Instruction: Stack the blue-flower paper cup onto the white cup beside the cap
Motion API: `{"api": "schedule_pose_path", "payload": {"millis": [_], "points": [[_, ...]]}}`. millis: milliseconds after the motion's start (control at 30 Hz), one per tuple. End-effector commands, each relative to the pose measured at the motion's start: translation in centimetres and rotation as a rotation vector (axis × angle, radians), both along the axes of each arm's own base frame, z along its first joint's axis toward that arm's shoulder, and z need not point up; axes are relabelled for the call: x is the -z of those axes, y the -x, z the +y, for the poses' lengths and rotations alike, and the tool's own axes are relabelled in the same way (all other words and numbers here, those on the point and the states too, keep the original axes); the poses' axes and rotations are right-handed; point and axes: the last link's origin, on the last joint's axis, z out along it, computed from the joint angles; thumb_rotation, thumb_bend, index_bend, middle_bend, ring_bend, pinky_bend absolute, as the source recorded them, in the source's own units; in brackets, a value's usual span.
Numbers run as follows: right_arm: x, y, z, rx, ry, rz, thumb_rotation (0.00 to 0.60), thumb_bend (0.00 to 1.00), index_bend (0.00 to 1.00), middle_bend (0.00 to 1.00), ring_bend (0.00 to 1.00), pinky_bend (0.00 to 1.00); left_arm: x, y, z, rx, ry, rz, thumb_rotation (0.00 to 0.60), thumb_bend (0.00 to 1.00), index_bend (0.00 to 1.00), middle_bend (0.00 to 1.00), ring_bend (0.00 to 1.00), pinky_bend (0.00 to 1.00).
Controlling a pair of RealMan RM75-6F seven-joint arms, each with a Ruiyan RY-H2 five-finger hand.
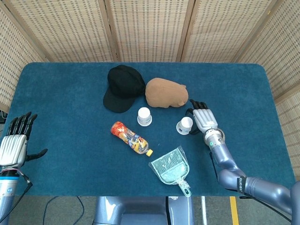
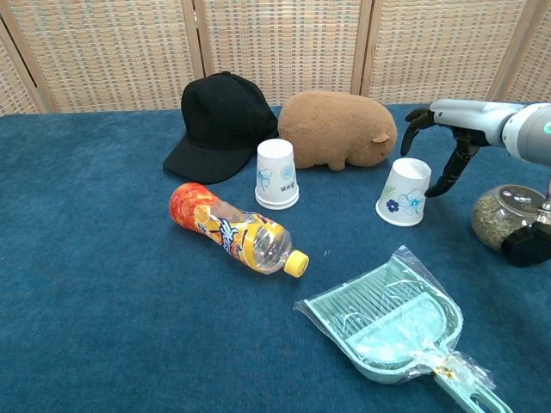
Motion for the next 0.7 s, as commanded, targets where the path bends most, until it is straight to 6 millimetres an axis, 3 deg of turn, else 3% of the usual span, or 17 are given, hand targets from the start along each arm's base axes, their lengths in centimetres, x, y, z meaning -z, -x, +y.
{"api": "schedule_pose_path", "payload": {"millis": [33, 400, 700], "points": [[0.5, -0.3, 0.0, -0.010, -0.008, -0.002, 0.600, 0.21, 0.40, 0.07, 0.00, 0.03, 0.1, 0.0, 0.0, 0.000, 0.002, 0.001, 0.600, 0.08, 0.02, 0.00, 0.00, 0.00], [1.3, -1.4, -0.2, -0.024, -0.004, -0.003, 0.600, 0.24, 0.49, 0.12, 0.00, 0.03, 0.0, 0.0, 0.1, 0.000, 0.004, 0.000, 0.600, 0.08, 0.02, 0.00, 0.00, 0.00], [-2.7, -4.1, 0.6, -0.115, 0.087, -0.044, 0.600, 0.24, 0.50, 0.13, 0.00, 0.03, 0.0, 0.0, 0.1, 0.004, 0.004, 0.001, 0.600, 0.08, 0.02, 0.00, 0.00, 0.00]]}}
